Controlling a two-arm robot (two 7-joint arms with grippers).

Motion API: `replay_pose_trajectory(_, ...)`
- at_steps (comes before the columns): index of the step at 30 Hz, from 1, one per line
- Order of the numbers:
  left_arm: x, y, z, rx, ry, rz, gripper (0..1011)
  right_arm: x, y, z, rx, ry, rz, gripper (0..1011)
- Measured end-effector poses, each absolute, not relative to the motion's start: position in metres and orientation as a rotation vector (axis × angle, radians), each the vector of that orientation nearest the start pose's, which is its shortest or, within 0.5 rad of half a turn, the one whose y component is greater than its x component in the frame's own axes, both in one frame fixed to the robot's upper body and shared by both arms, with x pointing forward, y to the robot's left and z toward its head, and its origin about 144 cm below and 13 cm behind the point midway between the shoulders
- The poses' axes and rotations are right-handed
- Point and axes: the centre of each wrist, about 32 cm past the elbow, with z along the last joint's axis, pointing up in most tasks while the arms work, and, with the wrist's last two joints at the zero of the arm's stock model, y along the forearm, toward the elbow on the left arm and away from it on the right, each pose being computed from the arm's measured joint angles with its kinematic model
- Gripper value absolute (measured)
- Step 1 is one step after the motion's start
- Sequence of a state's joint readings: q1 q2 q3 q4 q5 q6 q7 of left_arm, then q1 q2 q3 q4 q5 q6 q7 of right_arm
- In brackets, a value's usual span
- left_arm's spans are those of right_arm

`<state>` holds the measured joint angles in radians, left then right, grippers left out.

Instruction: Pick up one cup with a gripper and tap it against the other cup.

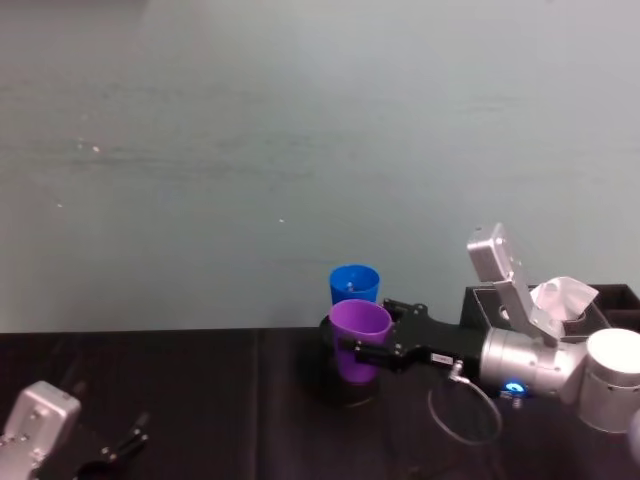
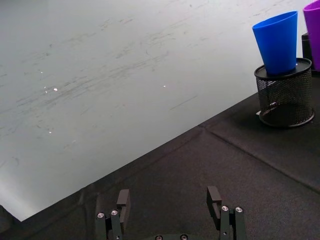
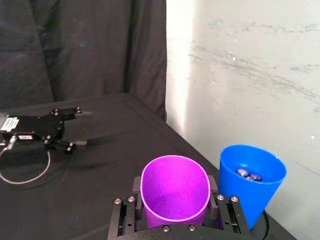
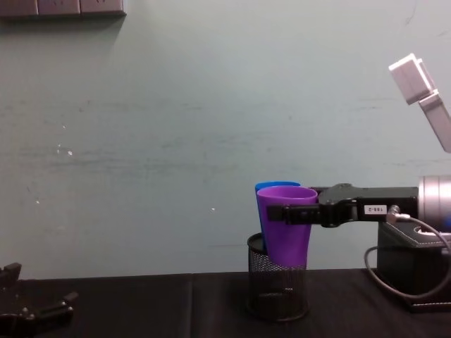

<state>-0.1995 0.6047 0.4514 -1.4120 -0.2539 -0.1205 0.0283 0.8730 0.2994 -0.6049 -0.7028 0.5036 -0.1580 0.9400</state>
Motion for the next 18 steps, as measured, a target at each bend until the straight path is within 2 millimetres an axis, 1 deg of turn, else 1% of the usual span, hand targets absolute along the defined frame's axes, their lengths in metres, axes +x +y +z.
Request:
replay_pose_trajectory(5,0.489,0.31,1.14,0.304,-0.285,1.248,1000,0.671,-0.271,1.219,-0.112,-0.065,-0.485,723)
replay_pose_trajectory(18,0.489,0.31,1.14,0.304,-0.285,1.248,1000,0.681,-0.269,1.214,-0.093,-0.068,-0.518,723)
